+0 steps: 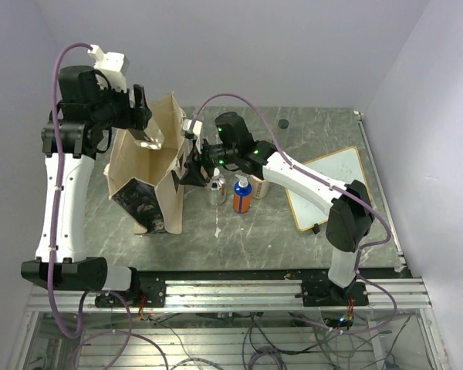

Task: Place the personal care products into the canvas bag
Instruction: Place the care product in the canvas bag.

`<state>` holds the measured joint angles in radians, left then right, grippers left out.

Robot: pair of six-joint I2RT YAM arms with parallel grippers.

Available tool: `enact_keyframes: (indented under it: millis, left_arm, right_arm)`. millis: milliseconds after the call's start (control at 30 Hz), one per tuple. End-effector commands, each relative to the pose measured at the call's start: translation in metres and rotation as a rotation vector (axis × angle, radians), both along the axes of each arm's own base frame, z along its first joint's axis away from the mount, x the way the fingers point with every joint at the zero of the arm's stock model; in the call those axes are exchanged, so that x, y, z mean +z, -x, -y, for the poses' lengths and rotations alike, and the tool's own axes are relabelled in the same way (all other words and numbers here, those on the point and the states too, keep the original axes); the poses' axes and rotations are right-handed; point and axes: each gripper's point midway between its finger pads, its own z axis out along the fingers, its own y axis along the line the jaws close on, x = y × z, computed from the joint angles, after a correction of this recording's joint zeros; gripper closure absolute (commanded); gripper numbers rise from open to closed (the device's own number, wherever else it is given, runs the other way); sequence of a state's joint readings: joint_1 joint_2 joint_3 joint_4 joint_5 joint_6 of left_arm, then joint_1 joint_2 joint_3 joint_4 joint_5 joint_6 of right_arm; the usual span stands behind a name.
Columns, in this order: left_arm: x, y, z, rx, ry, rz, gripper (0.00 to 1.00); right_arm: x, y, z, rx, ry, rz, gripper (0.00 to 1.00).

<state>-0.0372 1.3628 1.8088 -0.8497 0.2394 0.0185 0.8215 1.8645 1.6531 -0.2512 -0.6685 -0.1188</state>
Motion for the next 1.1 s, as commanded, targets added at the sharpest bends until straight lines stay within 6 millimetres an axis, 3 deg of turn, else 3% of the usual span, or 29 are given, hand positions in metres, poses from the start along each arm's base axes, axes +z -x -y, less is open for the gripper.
enact_keyframes:
  millis: [0,233,333,500,600,900,1067]
  left_arm:
    - [0.048,-0.021,0.011,0.035,0.054,0.199,0.93]
    - [0.031,-0.033,0.02,0.083,0.025,0.168,0.93]
    - [0.022,-0.038,0.024,0.096,0.017,0.155,0.93]
    - [0.007,-0.047,0.028,0.116,0.009,0.13,0.93]
    - [-0.001,-0.052,0.031,0.113,-0.014,0.129,0.93]
    - [-0.021,-0.063,0.031,0.12,-0.037,0.128,0.93]
    - [-0.026,-0.068,0.045,0.042,-0.02,0.156,0.93]
  right_arm:
    - [0.002,-0.006,-0.013,-0.027,-0.035,0.002,0.41]
    - [-0.012,0.005,-0.025,0.003,-0.031,-0.05,0.48]
    - [-0.011,0.011,-0.027,0.018,-0.038,-0.072,0.58]
    - [-0.006,0.033,-0.03,0.075,-0.052,-0.093,0.84]
    - [-0.006,0.047,-0.031,0.115,-0.054,-0.103,0.93]
    - [-0.007,0.083,-0.029,0.255,-0.077,-0.128,0.99]
    - [-0.007,0.096,-0.024,0.315,-0.085,-0.122,0.99]
